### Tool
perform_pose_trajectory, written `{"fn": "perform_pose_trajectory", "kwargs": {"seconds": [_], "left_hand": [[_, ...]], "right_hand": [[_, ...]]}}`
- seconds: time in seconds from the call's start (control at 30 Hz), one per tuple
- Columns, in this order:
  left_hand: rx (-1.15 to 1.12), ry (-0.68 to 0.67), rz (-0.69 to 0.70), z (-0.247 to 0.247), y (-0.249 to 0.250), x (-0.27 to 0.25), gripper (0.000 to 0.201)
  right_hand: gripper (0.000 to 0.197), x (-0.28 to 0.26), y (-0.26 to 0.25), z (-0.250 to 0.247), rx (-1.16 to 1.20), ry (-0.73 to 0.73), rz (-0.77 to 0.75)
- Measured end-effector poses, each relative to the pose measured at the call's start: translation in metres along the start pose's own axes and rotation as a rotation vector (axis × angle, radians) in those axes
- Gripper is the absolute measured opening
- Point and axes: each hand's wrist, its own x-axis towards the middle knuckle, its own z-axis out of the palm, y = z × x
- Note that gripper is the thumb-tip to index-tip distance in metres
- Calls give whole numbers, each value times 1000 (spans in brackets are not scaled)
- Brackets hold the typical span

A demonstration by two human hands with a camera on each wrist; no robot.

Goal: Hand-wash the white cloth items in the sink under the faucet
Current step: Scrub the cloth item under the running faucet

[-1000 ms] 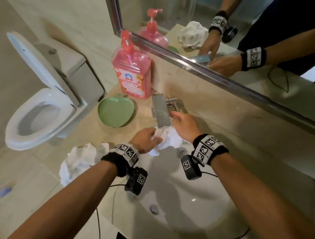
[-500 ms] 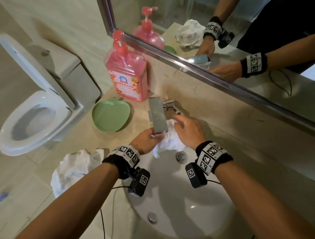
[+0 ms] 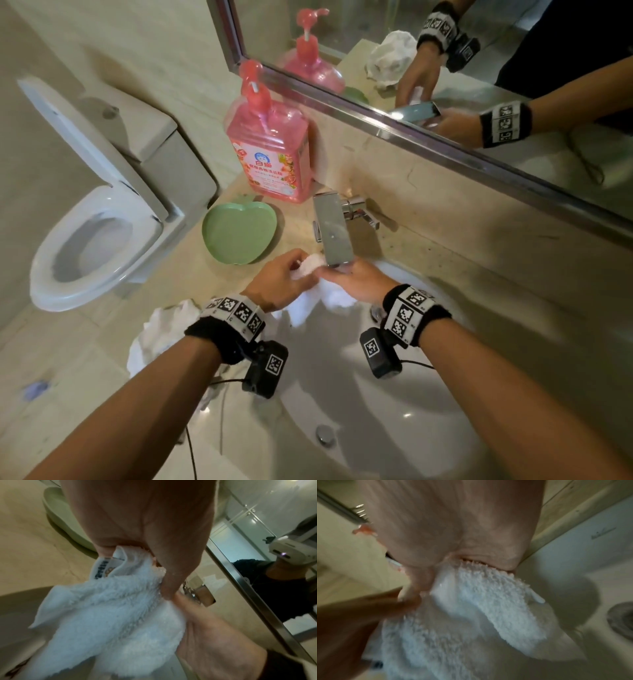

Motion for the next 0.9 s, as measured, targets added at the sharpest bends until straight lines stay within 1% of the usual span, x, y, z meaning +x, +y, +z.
{"fn": "perform_pose_trajectory", "kwargs": {"seconds": [0.03,0.07,0.13,0.17,0.2,0.23,0.3,0.37,0.43,0.5,0.57,0.6,0.63,0.7,0.73,0.8,0.87,0.9], "left_hand": [[-30,-2,-16,-2,0,1,15],[-86,-19,-50,-4,-1,4,12],[-231,-49,-136,-2,0,6,6],[-266,-45,-174,1,-1,7,8],[-245,-35,-200,4,-3,8,8],[-193,-15,-209,7,-4,10,7],[-123,10,-158,15,-2,14,10],[-178,-24,-82,24,6,19,6],[-212,-101,-8,33,16,23,19],[-193,-122,25,37,23,27,30],[-220,-84,-3,39,22,30,34],[-262,-57,-48,38,19,31,38],[-278,-28,-110,37,15,32,40],[-259,-11,-217,34,5,30,34],[-281,-20,-236,33,0,28,26],[-314,-6,-199,32,-7,23,13],[-383,-11,-129,32,-5,22,13],[-413,-47,-89,32,-2,22,17]], "right_hand": [[20,0,-2,2,0,-3,-32],[18,1,-1,3,-8,8,-44],[6,3,2,-1,19,66,-49],[5,3,4,-3,35,115,-44],[2,3,6,-6,19,156,-38],[9,2,10,-8,-13,186,-40],[29,-1,18,-11,-142,212,-27],[33,-6,26,-16,-220,176,-11],[37,-9,33,-21,-179,133,-1],[42,-11,37,-28,-153,101,-12],[46,-12,39,-31,-131,70,-18],[44,-12,38,-31,-116,53,-21],[36,-12,37,-29,-94,49,-36],[20,-12,31,-28,-4,89,-60],[17,-12,28,-29,54,113,-49],[19,-13,24,-29,96,124,-23],[24,-13,23,-27,57,80,-10],[27,-13,24,-24,22,44,-14]]}}
